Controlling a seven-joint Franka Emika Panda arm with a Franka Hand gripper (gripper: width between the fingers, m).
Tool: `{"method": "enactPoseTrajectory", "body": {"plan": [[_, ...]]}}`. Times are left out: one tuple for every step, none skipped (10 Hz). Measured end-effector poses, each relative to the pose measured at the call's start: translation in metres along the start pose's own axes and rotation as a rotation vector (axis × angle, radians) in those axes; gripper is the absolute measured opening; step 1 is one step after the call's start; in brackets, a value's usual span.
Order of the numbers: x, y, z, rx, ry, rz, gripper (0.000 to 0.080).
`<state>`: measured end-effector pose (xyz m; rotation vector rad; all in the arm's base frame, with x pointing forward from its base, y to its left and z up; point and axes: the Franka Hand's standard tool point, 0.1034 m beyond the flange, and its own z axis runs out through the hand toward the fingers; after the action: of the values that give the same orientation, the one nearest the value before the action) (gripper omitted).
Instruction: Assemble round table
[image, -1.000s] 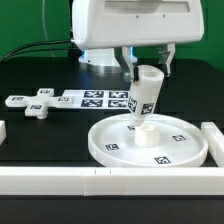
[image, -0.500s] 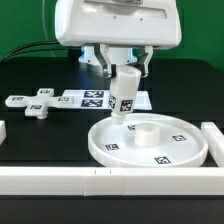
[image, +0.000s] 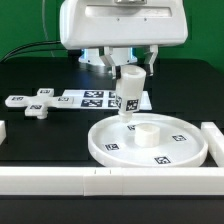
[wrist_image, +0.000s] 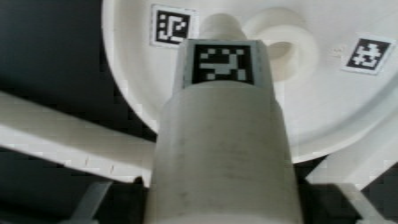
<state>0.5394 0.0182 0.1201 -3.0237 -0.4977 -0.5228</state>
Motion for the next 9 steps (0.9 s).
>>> {"method": "enactPoseTrajectory", "body": {"plan": [[0.004,-0.018,-0.001,0.019,-0.007,0.013,0.0409],[0.012,-0.029,-0.002,0.024,0.006,-0.015,0.0409],[0.014,-0.031,0.000,0.022,0.013,-0.033,0.0409],[0.013,-0.029,0.000,0.022,0.010,-0.028,0.0409],[0.013,-0.029,0.000,0.022,0.010,-0.028,0.0409],[0.013,-0.029,0.001,0.022,0.010,-0.029,0.0409],[0.012,-0.029,0.003,0.021,0.010,-0.034,0.0409],[0.015,-0.030,0.006,0.023,0.011,-0.044,0.0409],[0.021,-0.030,0.008,0.034,0.003,-0.057,0.0409]]}}
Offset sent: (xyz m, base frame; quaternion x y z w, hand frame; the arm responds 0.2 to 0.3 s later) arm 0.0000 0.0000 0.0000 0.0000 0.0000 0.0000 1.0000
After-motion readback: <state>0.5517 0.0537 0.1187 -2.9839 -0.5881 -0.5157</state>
